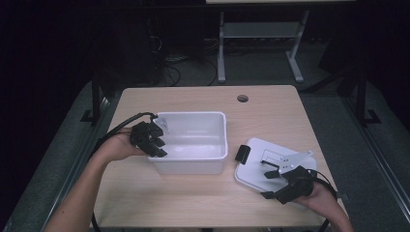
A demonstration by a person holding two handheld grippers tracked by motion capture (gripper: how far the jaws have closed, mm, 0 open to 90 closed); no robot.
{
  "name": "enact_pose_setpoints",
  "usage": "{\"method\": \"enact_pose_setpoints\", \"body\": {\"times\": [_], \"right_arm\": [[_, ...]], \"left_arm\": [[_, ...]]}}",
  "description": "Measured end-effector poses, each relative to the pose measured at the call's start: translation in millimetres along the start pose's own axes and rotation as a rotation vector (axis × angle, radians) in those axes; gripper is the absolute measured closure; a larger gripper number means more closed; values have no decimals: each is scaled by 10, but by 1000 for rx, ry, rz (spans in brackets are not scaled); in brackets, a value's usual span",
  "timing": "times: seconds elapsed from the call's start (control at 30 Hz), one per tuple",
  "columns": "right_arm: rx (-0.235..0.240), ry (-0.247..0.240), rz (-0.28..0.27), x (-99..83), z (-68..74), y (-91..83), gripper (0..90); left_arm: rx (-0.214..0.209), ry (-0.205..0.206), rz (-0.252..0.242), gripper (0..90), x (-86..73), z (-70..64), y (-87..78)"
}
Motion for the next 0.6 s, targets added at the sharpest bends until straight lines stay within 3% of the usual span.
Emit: {"method": "enact_pose_setpoints", "body": {"times": [0.6], "right_arm": [[-3,4,3,4,2,17,273]], "left_arm": [[55,6,-23,520,69,-7,-216]]}}
Point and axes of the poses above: each handheld gripper's, and its own axes: y roughly forward along the jaws, x roughly out of its top, z roughly to its left, the point moved 7 cm from there along y, roughly forward along the jaws, and after that the axes turned 15 degrees about y, right-handed, at the moved point
